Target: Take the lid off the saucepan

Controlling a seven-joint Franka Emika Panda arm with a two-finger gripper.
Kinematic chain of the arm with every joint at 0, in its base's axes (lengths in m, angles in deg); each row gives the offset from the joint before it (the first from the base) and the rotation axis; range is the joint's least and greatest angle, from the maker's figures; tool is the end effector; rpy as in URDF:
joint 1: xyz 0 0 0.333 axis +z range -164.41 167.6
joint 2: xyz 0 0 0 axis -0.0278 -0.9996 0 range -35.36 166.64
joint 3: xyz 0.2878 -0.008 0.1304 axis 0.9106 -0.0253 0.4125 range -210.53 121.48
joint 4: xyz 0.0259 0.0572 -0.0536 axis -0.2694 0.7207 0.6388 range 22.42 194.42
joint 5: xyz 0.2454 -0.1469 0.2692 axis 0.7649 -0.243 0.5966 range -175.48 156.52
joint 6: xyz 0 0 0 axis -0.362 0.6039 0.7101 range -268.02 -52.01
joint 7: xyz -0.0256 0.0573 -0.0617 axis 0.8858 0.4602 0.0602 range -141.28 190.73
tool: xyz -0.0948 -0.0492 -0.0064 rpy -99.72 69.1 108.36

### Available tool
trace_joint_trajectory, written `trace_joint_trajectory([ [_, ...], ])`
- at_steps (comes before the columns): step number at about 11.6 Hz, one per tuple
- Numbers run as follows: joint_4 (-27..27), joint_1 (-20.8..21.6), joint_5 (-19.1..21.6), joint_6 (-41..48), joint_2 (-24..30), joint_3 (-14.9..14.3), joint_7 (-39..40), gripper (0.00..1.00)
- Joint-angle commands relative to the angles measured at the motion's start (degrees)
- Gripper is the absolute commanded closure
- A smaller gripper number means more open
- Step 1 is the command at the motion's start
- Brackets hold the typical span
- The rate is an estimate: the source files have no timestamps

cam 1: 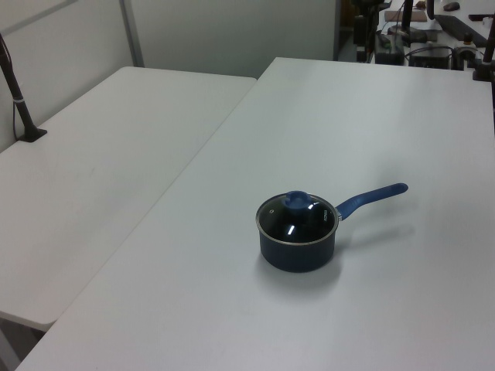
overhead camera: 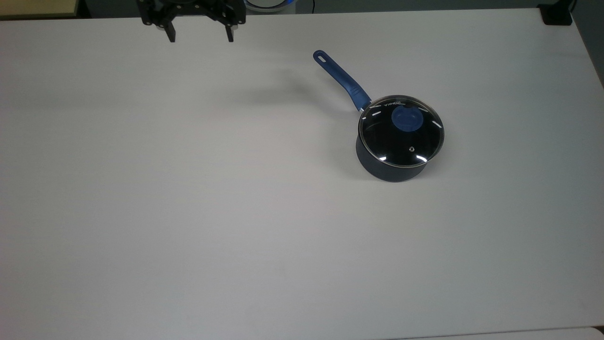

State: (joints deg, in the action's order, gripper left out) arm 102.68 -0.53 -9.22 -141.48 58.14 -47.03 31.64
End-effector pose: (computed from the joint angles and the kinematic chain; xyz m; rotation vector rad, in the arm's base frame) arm 0.5893 -0.0454 0.5946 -3.1352 -0.0629 0.0895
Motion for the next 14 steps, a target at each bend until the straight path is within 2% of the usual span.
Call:
trace_joint_trajectory([
  [1, 0.4, 3.9, 1.8, 0.1, 0.3, 1.1, 0.6, 0.0],
  [2, 0.3, 5.9, 1.9, -0.8, -0.7, 1.1, 0.6, 0.0],
  [4, 0.3, 9.6, 4.7, -3.9, -2.2, 1.1, 0.4, 0.0],
  [9, 0.3, 21.8, 4.2, -13.0, -7.9, 0.1, -17.3, 0.0],
  [12, -1.7, 29.7, 4.2, -15.9, -13.4, -3.6, -25.1, 0.0],
  [14, -1.7, 31.9, 4.1, -17.7, -15.1, -3.6, -27.4, 0.0],
])
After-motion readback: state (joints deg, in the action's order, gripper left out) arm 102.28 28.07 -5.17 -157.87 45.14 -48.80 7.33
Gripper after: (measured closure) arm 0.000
